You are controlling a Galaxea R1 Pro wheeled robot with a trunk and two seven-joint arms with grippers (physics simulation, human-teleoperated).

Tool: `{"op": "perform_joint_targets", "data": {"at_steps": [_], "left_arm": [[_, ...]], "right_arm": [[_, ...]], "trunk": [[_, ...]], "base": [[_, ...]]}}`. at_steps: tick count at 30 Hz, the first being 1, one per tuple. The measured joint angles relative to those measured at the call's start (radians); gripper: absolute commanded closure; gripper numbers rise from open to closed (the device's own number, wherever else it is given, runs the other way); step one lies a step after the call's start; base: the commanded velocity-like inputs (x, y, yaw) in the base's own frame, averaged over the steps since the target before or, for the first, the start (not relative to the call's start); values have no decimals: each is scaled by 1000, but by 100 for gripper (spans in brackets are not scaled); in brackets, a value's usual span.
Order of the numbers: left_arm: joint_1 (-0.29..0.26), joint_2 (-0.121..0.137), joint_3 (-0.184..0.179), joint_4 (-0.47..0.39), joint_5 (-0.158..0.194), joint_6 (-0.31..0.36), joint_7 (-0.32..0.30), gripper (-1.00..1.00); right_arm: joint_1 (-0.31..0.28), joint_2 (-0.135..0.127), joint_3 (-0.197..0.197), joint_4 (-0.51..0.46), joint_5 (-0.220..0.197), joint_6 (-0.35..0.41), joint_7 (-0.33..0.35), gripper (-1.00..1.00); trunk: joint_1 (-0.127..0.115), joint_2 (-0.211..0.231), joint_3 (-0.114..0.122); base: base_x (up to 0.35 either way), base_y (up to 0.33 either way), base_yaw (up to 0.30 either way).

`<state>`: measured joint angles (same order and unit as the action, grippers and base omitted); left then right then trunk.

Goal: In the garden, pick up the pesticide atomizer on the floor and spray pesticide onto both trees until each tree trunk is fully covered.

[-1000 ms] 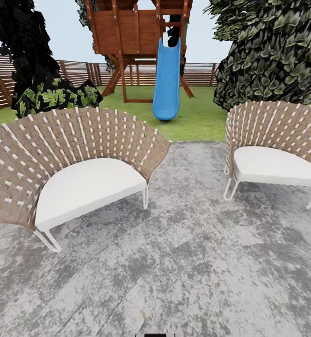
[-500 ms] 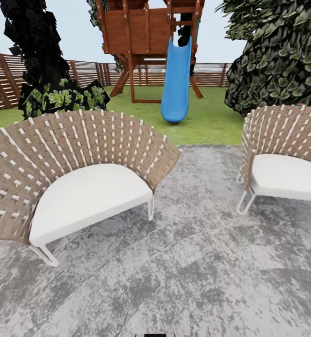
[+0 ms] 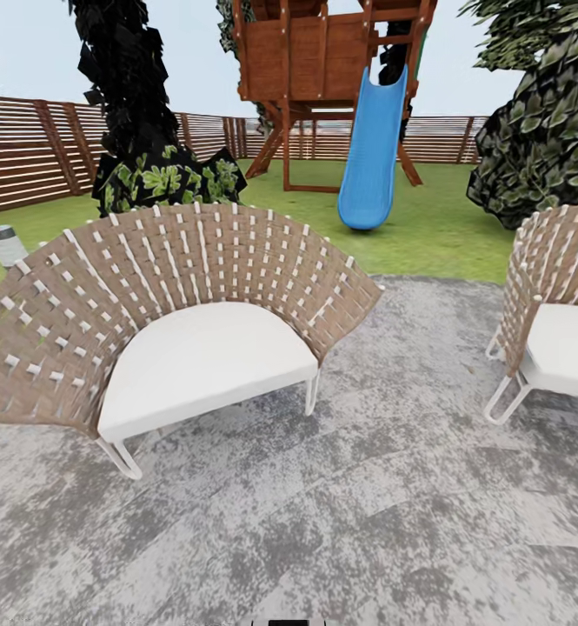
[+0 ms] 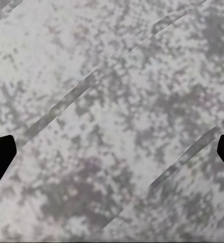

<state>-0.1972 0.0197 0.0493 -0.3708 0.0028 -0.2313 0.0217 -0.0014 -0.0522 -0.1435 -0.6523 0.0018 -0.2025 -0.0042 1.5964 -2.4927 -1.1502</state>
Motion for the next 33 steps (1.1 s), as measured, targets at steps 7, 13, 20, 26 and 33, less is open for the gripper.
{"op": "perform_joint_targets", "data": {"at_steps": [7,13,20,26,33], "left_arm": [[0,0,0,0,0,0,0,-100],[0,0,0,0,0,0,0,-100],[0,0,0,0,0,1,0,-100],[0,1,0,0,0,0,0,-100],[0,0,0,0,0,0,0,-100]], "right_arm": [[0,0,0,0,0,0,0,-100],[0,0,0,0,0,0,0,-100],[0,0,0,0,0,0,0,-100],[0,0,0,0,0,0,0,-100],[0,0,0,0,0,0,0,-100]], "trunk": [[0,0,0],[0,0,0],[-1,0,0],[0,0,0],[0,0,0]], "base": [[0,0,276],[30,-1,277],[229,-128,277],[216,-138,277],[34,-18,277]]}}
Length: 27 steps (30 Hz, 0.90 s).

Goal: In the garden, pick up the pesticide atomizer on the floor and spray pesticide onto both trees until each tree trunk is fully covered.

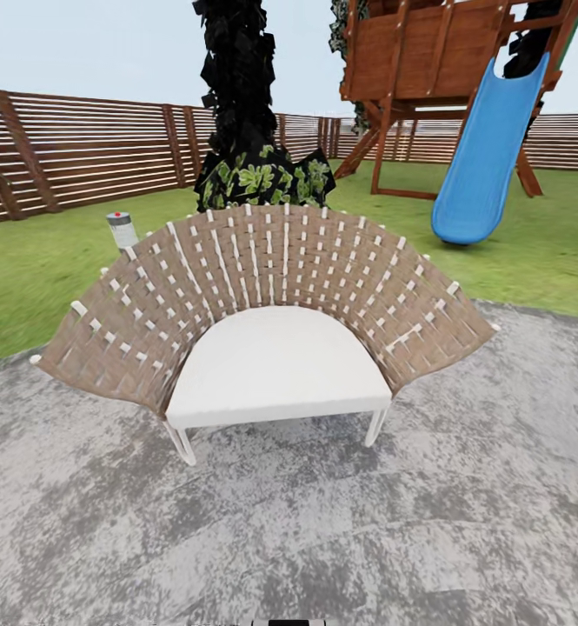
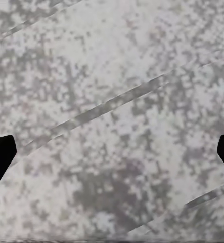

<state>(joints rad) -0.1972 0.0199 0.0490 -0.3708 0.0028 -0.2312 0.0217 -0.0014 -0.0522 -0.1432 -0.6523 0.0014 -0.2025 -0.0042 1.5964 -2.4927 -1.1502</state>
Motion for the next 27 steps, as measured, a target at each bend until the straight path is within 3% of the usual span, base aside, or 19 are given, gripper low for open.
{"op": "perform_joint_targets", "data": {"at_steps": [15,27], "left_arm": [[0,-1,-1,0,1,0,0,-100],[0,-1,-1,0,1,0,0,-100]], "right_arm": [[0,0,0,1,1,0,0,-100],[0,0,0,0,1,0,0,-100]], "trunk": [[0,0,0],[0,0,0]], "base": [[9,-2,277],[153,-153,277]]}}
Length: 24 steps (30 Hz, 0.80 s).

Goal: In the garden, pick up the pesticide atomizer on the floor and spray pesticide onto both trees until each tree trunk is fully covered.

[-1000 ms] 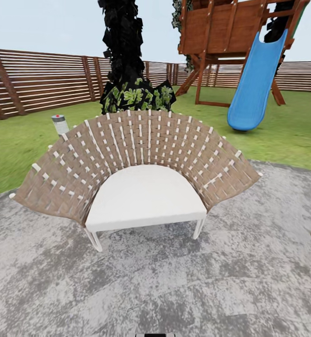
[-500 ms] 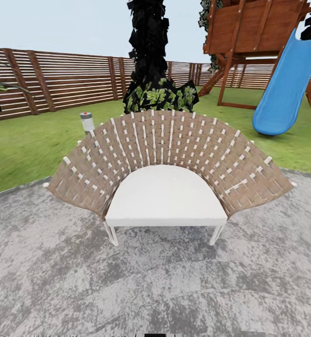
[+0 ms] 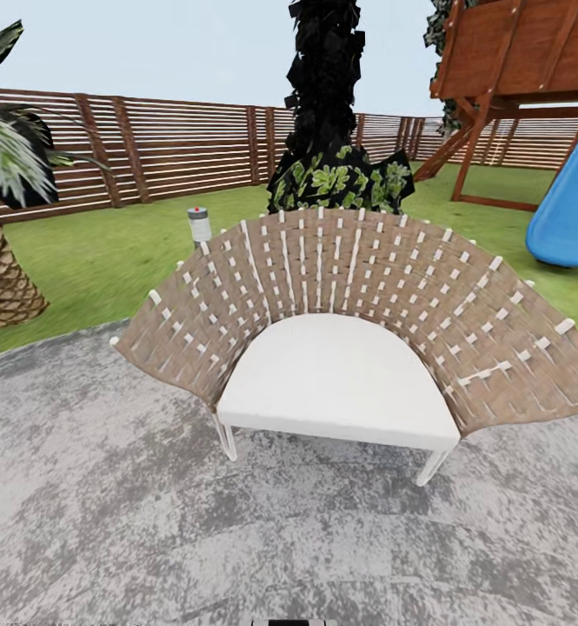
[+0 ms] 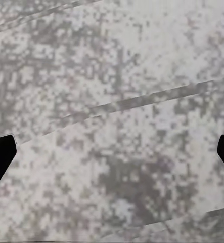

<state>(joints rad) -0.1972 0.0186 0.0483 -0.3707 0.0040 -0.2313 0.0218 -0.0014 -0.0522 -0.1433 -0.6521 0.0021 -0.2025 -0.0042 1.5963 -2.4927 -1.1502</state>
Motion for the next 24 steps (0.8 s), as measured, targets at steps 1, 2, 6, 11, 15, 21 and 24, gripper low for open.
{"op": "perform_joint_targets", "data": {"at_steps": [1,2,6,11,15,21,24], "left_arm": [[0,0,0,0,0,0,0,-100],[0,0,0,0,0,0,0,-100],[0,0,0,0,0,0,0,-100],[0,0,0,0,0,0,0,-100],[0,0,1,0,0,0,0,-100],[0,0,1,0,0,0,0,-100],[0,0,1,0,0,0,0,-100]], "right_arm": [[0,0,0,0,0,0,0,-100],[0,0,0,0,0,0,0,-100],[0,0,0,0,-1,0,0,-100],[0,0,0,0,0,0,0,-100],[0,0,0,0,0,0,0,-100],[0,0,0,0,-1,0,0,-100],[0,0,0,0,-1,0,0,-100]], "trunk": [[0,0,0],[0,0,0],[0,0,0],[0,0,0],[0,0,0],[0,0,0],[0,0,0]], "base": [[25,-38,277],[16,-24,277],[5,-8,277],[1,-1,277],[2,-1,277],[136,-139,277],[58,-240,277]]}}
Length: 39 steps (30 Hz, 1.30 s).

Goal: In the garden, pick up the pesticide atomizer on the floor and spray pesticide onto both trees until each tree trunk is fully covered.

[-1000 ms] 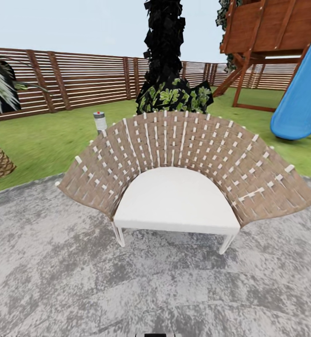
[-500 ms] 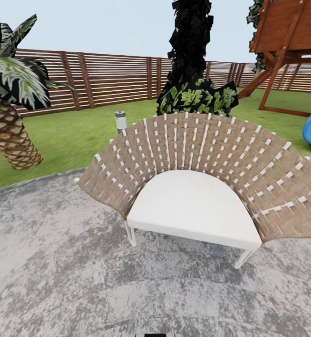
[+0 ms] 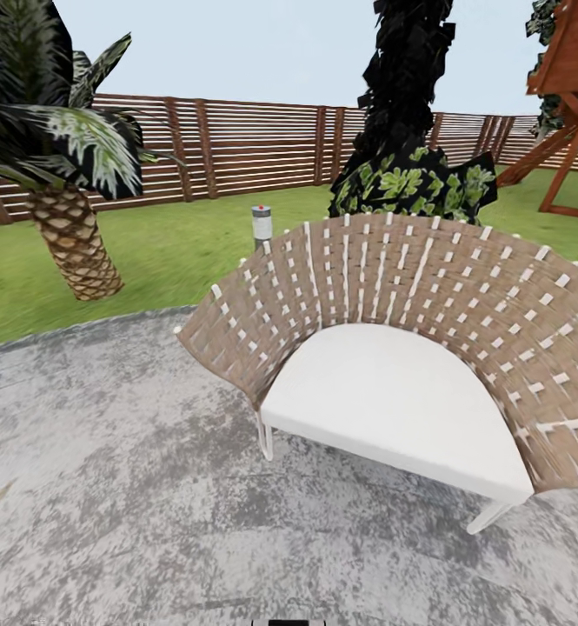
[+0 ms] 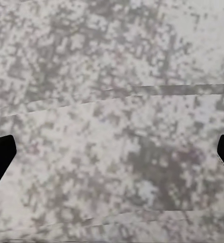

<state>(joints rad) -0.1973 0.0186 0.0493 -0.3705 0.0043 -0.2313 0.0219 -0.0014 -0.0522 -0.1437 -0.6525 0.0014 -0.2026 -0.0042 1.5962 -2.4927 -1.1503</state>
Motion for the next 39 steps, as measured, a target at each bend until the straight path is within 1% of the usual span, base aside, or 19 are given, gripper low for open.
{"op": "perform_joint_targets", "data": {"at_steps": [7,34,39], "left_arm": [[0,0,0,0,0,0,0,-100],[0,0,-1,0,0,-3,0,-100],[0,0,-1,0,0,-3,0,-100]], "right_arm": [[0,0,0,0,0,0,0,-100],[0,0,1,0,0,0,0,-100],[0,0,1,0,0,0,0,-100]], "trunk": [[0,0,0],[0,0,0],[0,0,0]], "base": [[8,-196,277],[0,-5,277],[-87,-137,277]]}}
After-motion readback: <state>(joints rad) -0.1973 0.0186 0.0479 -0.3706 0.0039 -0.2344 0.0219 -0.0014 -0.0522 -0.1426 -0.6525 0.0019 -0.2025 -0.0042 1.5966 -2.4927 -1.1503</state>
